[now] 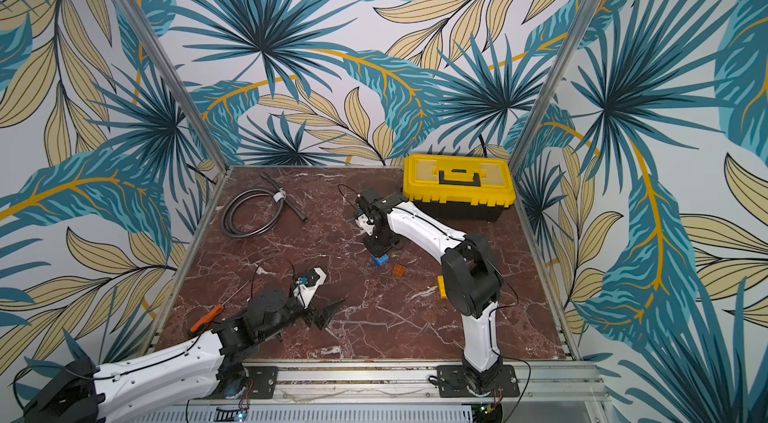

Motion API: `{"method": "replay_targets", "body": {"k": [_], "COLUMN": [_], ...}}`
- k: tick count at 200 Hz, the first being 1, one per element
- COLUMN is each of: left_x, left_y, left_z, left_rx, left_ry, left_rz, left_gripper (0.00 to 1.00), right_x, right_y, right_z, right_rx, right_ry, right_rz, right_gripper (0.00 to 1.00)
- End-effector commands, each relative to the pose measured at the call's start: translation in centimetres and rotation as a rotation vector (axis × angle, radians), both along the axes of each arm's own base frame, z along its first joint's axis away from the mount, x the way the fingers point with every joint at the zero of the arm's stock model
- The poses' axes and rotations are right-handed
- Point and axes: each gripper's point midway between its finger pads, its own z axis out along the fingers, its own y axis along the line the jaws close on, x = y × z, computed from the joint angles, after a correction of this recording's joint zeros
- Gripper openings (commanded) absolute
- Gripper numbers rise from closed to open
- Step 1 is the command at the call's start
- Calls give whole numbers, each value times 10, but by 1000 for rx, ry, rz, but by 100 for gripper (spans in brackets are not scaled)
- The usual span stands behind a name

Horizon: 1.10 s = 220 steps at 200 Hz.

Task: Assemble the letter f with lego
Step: Assemble the lego brick with the lego brick.

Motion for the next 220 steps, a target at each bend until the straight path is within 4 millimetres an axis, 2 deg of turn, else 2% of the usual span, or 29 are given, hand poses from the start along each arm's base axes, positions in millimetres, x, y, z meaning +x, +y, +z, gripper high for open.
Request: {"method": "replay_targets", "body": {"k": [1,96,220], "left_x": [2,2,2], "left_y": [-2,-2,-2], "left_z": [7,6,6], "left_rx": [-8,-8,-7], "left_ry": [-24,-21,-22], "left_rz": [0,1,-1], "left_gripper": [99,99,99], "right_x": [-5,-4,-8], "right_y": [-1,-2,-12], "right_z": [-9,-17,-45], "right_rx": [-31,-55,-152], "right_ry": [32,51,78], "right_rz": [17,15,-3], "right_gripper": [31,31,27]}}
